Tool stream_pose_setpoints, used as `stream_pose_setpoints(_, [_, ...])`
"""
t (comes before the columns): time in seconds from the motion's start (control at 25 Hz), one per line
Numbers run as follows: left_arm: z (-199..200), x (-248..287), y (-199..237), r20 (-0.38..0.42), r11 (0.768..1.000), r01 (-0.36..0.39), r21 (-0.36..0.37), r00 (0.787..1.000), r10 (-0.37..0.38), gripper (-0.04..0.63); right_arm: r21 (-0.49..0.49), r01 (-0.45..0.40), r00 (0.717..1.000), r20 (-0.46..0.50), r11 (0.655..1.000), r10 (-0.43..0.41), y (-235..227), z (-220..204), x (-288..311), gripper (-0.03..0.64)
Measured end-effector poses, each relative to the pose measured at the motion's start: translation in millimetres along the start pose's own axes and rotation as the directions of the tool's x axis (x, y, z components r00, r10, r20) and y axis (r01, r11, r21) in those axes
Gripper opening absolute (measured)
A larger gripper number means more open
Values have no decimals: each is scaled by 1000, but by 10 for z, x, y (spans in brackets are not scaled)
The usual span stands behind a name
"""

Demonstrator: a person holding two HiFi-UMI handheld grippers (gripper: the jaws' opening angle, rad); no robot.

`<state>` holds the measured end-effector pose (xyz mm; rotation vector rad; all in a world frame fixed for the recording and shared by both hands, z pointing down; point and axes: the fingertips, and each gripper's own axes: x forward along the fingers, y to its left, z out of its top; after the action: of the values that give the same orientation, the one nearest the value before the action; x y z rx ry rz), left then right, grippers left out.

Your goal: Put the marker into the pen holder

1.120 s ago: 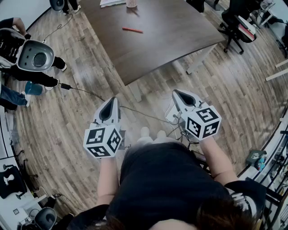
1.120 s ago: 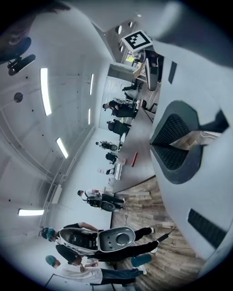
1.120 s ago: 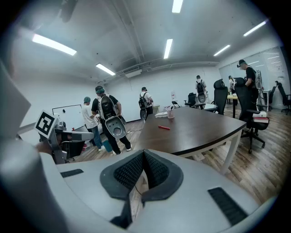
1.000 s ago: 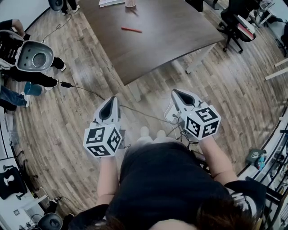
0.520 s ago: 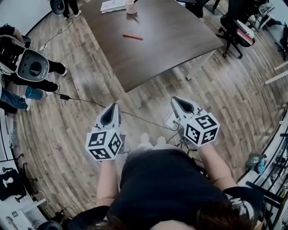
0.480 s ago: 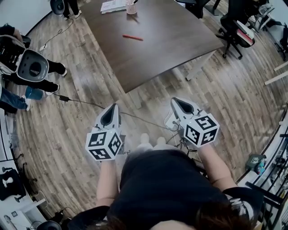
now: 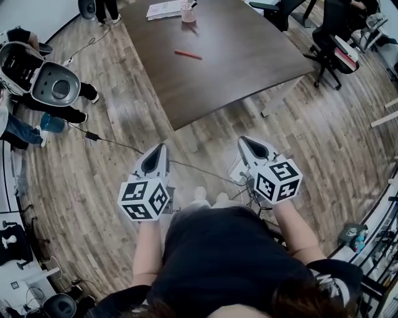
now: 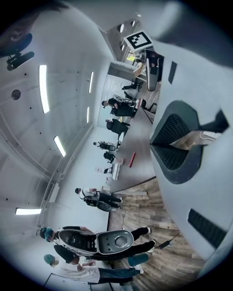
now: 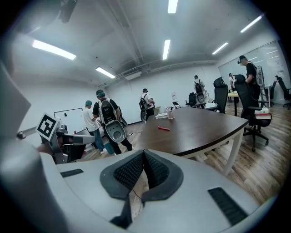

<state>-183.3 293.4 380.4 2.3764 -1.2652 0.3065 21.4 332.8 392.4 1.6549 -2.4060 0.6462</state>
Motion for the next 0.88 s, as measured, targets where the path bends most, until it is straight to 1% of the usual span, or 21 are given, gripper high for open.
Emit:
stream_pose_setpoints(0.24, [3,53,112,4,1000,-1,-13,1000,1,26,-12,-22,1000,-18,1000,22,23,32,226,18])
stream_pose_setpoints(0.44, [25,74,409,9,1000,-7,-21,1000,7,26,-34,-32,999,-28,999,31,159,104,515,17])
stream_pose_setpoints(0.72, [57,171,797,-3,1000,1,7,1000,-1,26,-43,-37,999,-35,998,36,369,165,914,18])
stream_pose_setpoints(0.88, [60,260,930,-5,1000,12,1,1000,-12,26,-63,-55,998,-42,996,53,467,198,1115,18])
